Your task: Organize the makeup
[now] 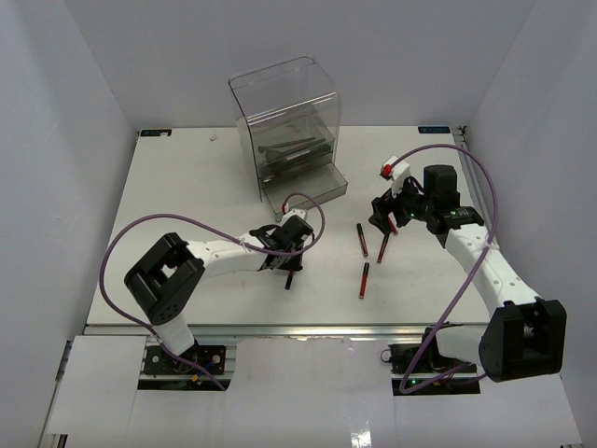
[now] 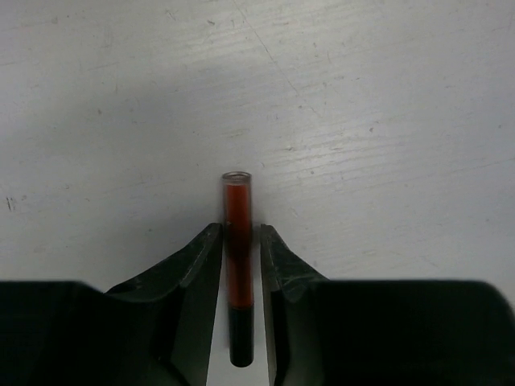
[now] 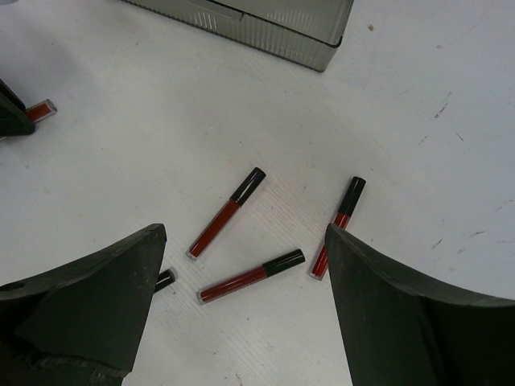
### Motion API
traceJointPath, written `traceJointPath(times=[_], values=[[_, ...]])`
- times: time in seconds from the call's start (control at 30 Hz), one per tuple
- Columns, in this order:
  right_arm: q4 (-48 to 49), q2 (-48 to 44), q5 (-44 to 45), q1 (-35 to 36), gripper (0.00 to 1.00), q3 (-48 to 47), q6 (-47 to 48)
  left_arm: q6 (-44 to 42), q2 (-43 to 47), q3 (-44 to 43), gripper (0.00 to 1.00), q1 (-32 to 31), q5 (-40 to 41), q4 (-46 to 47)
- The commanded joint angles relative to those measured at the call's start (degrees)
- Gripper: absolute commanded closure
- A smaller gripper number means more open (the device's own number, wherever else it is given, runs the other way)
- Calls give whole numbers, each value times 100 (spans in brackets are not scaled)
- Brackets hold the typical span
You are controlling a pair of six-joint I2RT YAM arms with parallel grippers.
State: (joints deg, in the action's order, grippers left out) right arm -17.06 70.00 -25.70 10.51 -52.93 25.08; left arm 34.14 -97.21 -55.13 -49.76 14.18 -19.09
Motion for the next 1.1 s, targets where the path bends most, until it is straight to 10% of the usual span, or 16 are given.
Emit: traceJointPath(times=[0.0, 0.37, 0.67, 1.07], values=[[142, -205, -153, -65, 13, 37, 24, 42, -199, -207, 69, -117, 388, -303], [203, -417, -343, -295, 13, 108, -16, -1249, -448, -728, 100, -455, 704, -535], [273, -646, -655, -488, 13, 309, 296, -4323, -483, -1982, 100, -412, 771, -491], [273, -699, -944, -821, 13, 412, 375, -6219, -1086, -3301, 100, 766, -365, -173]])
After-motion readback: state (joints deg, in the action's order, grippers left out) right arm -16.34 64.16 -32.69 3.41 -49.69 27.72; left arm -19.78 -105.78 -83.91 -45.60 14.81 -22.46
